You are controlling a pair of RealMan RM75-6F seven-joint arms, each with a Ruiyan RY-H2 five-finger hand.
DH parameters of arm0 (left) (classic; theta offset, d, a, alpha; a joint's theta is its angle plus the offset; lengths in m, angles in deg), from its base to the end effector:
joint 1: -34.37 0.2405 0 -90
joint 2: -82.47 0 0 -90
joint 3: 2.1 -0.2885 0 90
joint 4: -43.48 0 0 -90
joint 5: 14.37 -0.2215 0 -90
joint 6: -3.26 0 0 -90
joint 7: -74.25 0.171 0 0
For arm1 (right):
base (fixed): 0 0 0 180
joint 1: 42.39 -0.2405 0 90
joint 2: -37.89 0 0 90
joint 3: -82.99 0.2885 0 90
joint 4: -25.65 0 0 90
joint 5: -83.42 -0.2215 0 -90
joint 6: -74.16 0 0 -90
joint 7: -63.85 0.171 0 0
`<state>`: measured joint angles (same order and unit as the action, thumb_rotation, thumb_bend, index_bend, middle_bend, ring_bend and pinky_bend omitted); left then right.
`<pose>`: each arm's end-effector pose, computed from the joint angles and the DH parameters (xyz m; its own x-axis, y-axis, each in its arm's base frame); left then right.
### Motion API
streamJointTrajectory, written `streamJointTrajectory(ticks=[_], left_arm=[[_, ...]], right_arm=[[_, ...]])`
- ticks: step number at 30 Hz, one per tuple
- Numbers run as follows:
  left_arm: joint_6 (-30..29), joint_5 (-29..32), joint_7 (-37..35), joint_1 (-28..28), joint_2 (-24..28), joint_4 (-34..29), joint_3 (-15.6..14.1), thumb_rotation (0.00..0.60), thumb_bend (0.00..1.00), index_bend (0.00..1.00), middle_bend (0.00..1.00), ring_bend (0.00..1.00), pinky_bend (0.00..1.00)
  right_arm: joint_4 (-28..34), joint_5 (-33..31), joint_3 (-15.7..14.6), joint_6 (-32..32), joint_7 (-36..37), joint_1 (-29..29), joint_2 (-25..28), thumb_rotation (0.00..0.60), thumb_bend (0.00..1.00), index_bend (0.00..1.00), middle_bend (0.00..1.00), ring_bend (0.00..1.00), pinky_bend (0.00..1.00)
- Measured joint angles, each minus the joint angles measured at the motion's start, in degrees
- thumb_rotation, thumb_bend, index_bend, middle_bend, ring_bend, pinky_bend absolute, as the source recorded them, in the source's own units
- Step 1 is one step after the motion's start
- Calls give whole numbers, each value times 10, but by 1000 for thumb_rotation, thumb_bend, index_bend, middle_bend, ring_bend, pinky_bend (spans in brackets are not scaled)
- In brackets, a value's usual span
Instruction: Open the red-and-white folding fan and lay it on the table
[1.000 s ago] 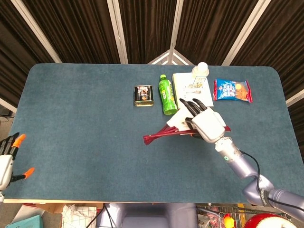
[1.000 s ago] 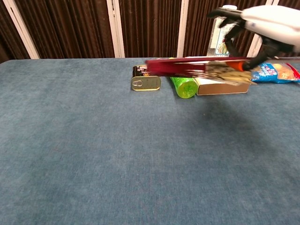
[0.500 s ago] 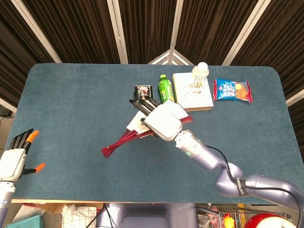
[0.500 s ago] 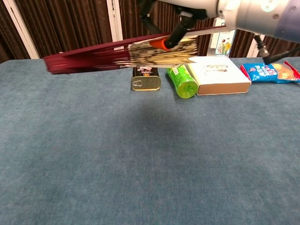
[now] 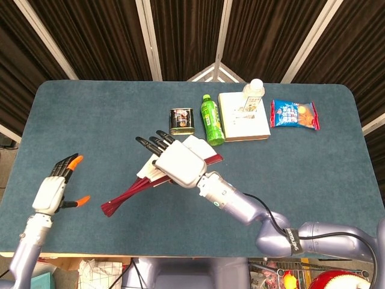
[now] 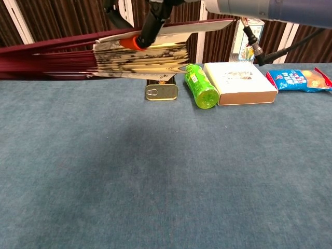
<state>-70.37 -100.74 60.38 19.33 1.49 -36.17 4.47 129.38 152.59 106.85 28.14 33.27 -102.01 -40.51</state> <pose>-0.3179 0.2851 0.0550 0.1060 0.1228 0.9868 0.9863 -0.1387 -0.0887 0.0588 -0.3804 0.0310 0.4977 0.0426 0.8663 -0.5053 -0.7976 0.3295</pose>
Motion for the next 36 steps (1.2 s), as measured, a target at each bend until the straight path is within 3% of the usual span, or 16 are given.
streamJointTrajectory(ticks=[10, 19, 24, 31, 36], left_arm=[[14, -24, -79, -70, -107, 95, 22, 600, 119, 89, 0, 0, 0], [22, -42, -187, -116, -163, 115, 27, 600, 114, 152, 0, 0, 0], [23, -51, -240, -140, -185, 112, 27, 600, 239, 217, 5, 0, 0], [14, -66, -251, -169, -220, 122, 28, 600, 252, 224, 20, 0, 0], [-2, -69, -242, -176, -236, 134, 27, 600, 325, 332, 77, 0, 0]], right_arm=[[17, -43, -9, -22, 6, -15, -11, 600, 496, 759, 62, 163, 141], [12, -43, -21, -46, 24, -19, -25, 600, 500, 767, 62, 163, 143], [12, -38, -26, -57, 36, -17, -24, 600, 501, 772, 62, 163, 146], [17, -32, -36, -65, 46, -12, -13, 600, 502, 779, 62, 163, 150], [17, -26, -43, -69, 53, -7, -5, 600, 502, 779, 62, 163, 150]])
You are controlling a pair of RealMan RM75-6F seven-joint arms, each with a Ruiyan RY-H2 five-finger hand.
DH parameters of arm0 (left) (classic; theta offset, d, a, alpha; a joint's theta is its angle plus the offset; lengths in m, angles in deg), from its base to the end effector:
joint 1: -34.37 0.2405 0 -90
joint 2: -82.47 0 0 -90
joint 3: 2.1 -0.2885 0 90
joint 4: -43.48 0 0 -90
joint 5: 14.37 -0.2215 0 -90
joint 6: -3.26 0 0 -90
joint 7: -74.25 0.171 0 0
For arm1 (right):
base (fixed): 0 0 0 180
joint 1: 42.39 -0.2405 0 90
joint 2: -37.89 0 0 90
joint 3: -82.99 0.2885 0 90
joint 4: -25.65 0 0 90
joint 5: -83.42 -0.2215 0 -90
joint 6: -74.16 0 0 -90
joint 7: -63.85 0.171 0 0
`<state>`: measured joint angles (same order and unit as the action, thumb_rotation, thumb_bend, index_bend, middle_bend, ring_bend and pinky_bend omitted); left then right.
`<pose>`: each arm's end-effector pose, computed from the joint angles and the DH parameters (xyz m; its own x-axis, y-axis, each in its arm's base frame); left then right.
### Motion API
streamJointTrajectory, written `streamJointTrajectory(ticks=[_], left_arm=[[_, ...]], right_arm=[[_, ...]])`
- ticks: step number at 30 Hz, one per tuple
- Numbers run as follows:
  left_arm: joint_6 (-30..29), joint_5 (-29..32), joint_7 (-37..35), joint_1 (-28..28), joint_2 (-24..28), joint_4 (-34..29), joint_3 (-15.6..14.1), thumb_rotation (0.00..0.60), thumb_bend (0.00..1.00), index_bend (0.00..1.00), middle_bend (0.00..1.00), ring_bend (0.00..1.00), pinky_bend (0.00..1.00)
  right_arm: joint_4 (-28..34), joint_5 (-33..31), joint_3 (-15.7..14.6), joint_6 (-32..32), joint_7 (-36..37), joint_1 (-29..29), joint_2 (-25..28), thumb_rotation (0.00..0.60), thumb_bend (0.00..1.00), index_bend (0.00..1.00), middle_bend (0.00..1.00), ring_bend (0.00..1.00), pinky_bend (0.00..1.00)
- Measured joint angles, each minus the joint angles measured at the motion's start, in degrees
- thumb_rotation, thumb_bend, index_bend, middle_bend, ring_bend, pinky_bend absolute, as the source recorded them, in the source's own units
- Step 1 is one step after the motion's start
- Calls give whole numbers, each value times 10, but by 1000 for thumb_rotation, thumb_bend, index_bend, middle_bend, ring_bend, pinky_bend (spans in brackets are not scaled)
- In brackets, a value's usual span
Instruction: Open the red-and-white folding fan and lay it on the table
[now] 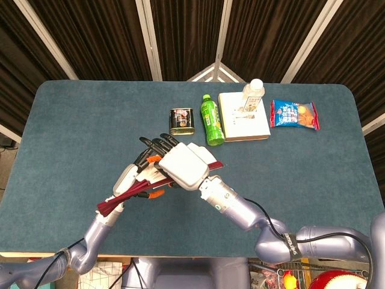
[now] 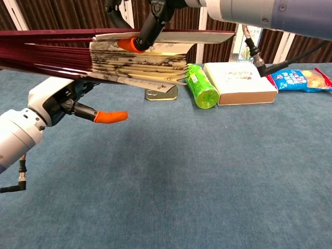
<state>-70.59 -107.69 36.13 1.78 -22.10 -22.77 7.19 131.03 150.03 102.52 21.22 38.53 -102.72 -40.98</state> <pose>-0.1609 0.3429 -0.0704 -0.3527 0.3441 0.8701 0.7851 -0.3971 0.4753 0.0485 -0.3744 0.0281 0.4107 -0.0530 0.9102 -0.6009 -0.7666 0.2265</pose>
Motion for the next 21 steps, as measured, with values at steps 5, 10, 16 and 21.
streamJointTrajectory(ticks=[5, 10, 16, 21], left_arm=[[-12, 2, 6, -2, -11, 13, -2, 600, 462, 470, 117, 0, 0], [-18, 6, 14, 0, -12, 25, -4, 600, 482, 559, 179, 0, 0], [-18, 26, 23, -3, -16, 39, 8, 600, 504, 710, 273, 0, 1], [-27, 33, 35, -7, -18, 50, 17, 600, 508, 721, 276, 0, 2]], right_arm=[[0, 9, -5, -4, 10, 4, 8, 600, 502, 779, 62, 163, 150], [0, 11, -6, -9, 19, 8, 15, 600, 502, 779, 62, 163, 155], [3, 21, -10, -11, 32, 11, 21, 600, 502, 779, 62, 162, 158], [3, 24, -13, -12, 36, 14, 31, 600, 503, 779, 62, 163, 158]])
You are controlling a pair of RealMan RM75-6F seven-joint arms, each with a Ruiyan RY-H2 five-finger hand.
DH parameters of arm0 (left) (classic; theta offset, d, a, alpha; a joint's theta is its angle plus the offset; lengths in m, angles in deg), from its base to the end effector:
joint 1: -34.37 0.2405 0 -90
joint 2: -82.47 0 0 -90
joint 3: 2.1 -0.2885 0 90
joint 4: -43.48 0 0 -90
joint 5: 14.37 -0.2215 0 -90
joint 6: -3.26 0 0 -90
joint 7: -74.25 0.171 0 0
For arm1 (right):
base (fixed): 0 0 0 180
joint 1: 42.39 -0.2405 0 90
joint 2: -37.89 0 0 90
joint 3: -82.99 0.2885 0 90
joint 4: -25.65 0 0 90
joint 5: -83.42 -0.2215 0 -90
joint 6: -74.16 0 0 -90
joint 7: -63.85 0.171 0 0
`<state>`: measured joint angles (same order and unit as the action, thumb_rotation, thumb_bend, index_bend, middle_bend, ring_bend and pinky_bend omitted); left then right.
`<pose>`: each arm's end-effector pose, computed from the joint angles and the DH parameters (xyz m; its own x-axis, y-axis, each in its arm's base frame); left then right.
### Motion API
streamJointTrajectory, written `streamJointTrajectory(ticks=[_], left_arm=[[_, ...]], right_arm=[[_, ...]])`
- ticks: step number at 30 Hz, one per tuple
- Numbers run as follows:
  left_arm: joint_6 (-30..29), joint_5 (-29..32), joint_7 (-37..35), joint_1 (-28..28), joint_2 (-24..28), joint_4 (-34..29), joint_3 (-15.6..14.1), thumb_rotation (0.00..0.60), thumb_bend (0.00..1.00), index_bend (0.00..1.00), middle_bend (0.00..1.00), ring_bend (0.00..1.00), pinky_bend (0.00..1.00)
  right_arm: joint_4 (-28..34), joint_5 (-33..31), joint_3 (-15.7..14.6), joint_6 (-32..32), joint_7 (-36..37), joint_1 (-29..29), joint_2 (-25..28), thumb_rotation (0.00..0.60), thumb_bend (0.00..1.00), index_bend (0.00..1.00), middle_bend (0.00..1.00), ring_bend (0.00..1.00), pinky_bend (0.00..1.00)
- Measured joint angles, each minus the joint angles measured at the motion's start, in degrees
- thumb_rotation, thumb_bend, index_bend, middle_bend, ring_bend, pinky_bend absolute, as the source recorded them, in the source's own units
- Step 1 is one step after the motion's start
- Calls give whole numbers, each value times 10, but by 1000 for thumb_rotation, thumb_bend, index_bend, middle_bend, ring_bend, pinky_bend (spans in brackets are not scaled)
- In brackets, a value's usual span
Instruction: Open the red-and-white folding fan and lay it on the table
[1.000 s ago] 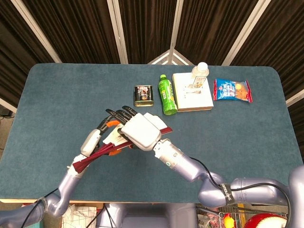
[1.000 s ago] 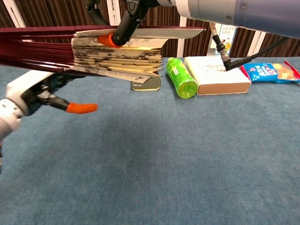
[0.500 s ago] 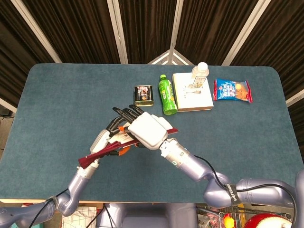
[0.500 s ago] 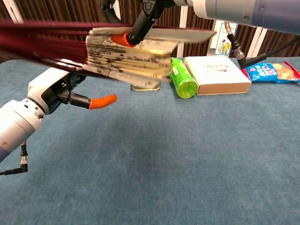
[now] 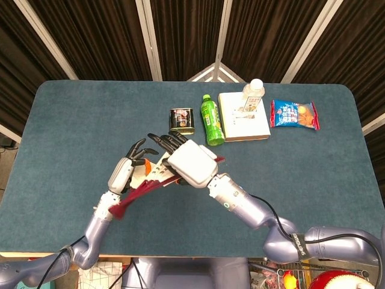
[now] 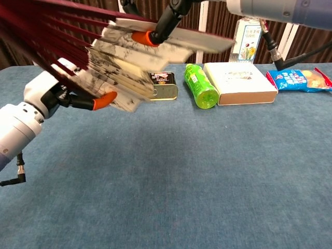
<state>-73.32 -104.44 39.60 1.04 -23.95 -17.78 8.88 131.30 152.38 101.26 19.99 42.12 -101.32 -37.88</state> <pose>-0.1724 0.3610 -0.0619 -0.3243 0.2162 0.9209 0.8260 -0.4097 0.3871 0.0333 -0.3790 0.0438 0.4038 -0.0431 0.9138 -0.6126 -0.7546 0.2351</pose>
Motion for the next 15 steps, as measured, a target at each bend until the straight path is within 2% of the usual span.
streamJointTrajectory(ticks=[6, 11, 15], left_arm=[[-26, -6, 14, 5, 12, 33, -1, 600, 506, 720, 277, 0, 2], [-69, -17, 19, 15, 25, 96, -5, 600, 503, 719, 275, 0, 2], [-104, -25, 11, 28, 44, 139, -10, 600, 502, 714, 275, 0, 2]], right_arm=[[-6, 6, -3, -10, 16, 15, 23, 600, 503, 779, 62, 162, 158], [-21, 10, -4, -24, 35, 37, 56, 600, 502, 781, 62, 163, 157], [-31, 15, -3, -37, 78, 60, 79, 600, 502, 784, 62, 162, 156]])
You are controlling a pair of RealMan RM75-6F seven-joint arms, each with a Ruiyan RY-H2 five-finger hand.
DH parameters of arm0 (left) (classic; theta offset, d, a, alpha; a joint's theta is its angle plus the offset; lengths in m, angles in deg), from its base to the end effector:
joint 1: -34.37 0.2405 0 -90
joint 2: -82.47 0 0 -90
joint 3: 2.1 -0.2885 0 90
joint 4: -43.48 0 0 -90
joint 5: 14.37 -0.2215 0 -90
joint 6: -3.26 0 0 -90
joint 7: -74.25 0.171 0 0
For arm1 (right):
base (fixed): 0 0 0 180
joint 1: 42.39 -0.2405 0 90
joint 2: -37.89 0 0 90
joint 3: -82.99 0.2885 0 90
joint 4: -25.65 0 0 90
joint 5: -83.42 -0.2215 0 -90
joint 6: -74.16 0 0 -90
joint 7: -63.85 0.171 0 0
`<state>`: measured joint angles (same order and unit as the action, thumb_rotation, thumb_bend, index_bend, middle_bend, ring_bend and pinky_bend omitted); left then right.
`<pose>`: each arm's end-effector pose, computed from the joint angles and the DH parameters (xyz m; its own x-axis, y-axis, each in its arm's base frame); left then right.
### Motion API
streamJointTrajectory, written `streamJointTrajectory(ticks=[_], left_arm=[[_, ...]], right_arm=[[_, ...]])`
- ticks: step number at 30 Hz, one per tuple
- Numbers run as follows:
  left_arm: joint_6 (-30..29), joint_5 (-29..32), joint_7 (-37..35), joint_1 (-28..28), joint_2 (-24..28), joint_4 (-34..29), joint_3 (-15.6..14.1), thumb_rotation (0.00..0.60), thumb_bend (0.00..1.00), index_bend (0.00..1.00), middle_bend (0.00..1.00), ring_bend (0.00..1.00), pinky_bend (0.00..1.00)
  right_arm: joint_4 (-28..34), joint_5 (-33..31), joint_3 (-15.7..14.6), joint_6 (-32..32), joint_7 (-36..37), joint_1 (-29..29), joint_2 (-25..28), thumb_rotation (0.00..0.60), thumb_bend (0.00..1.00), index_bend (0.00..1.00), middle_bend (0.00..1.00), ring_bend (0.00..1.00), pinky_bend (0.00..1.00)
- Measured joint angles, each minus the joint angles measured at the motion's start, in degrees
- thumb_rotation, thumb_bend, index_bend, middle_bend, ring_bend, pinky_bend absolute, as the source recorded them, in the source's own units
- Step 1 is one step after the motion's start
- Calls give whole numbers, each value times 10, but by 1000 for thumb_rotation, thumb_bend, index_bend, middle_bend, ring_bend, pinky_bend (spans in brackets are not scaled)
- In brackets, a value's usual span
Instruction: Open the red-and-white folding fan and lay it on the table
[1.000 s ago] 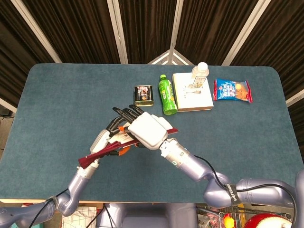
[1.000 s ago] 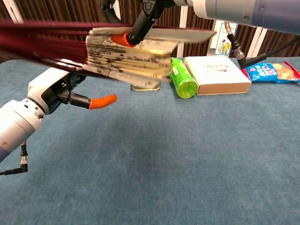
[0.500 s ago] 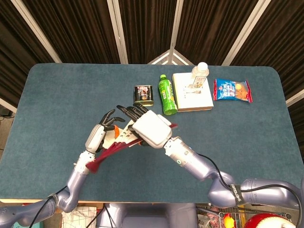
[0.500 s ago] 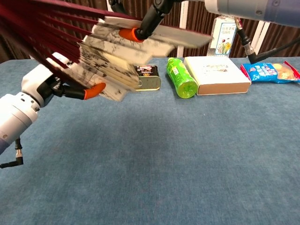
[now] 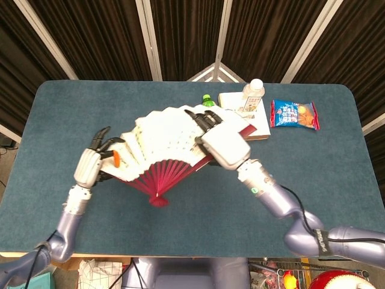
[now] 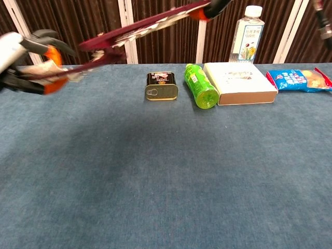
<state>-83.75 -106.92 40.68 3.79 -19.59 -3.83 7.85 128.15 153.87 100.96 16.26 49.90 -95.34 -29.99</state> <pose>-0.2433 0.3740 0.0095 -0.0948 -0.0638 0.9935 0.8695 -0.4913 0.0514 -0.0269 -0.4127 0.1025 0.3755 0.0198 0.9266 -0.7153 -0.6295 0.3034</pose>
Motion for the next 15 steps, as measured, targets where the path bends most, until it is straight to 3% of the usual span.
streamJointTrajectory(ticks=[6, 12, 15], left_arm=[[-46, -8, 1, 17, 18, 50, -7, 600, 501, 712, 275, 0, 2], [-87, -14, 12, 31, 21, 94, -15, 600, 501, 711, 276, 0, 2], [-97, -14, 19, 35, 17, 112, -17, 600, 501, 710, 278, 0, 2]], right_arm=[[-21, 26, -13, -14, 49, 29, 18, 600, 503, 784, 63, 162, 158], [-48, 53, -38, -19, 75, 46, 2, 600, 503, 780, 62, 162, 158], [-61, 62, -49, -21, 83, 51, -13, 600, 494, 632, 60, 157, 152]])
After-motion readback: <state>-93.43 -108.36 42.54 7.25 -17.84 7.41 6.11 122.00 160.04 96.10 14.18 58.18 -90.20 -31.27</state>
